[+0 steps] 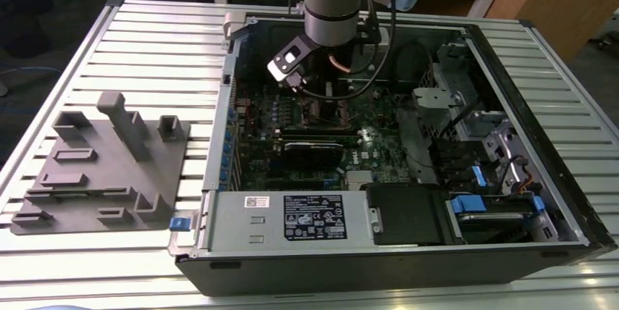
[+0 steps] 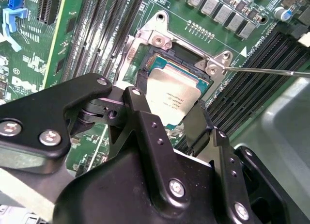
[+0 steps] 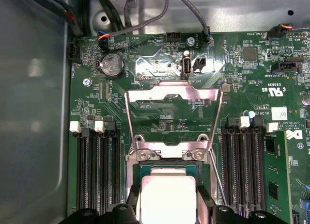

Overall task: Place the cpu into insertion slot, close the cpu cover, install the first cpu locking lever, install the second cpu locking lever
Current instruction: 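Place the cpu into insertion slot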

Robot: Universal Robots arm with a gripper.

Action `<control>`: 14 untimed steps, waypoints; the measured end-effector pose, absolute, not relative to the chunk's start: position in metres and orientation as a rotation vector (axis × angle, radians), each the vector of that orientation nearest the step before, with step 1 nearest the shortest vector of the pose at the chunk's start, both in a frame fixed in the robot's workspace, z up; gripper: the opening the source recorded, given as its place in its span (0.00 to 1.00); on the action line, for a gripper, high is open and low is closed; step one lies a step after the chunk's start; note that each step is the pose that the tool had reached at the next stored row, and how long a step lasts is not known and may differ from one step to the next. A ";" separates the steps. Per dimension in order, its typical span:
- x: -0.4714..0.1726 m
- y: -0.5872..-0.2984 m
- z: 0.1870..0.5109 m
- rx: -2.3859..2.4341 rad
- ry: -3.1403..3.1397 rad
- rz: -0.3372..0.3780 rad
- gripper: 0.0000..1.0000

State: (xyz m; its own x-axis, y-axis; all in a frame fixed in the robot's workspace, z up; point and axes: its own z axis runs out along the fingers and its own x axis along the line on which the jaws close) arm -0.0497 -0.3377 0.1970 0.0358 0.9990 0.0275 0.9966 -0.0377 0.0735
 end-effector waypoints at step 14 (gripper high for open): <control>-0.050 -0.338 0.196 2.226 2.146 0.088 0.54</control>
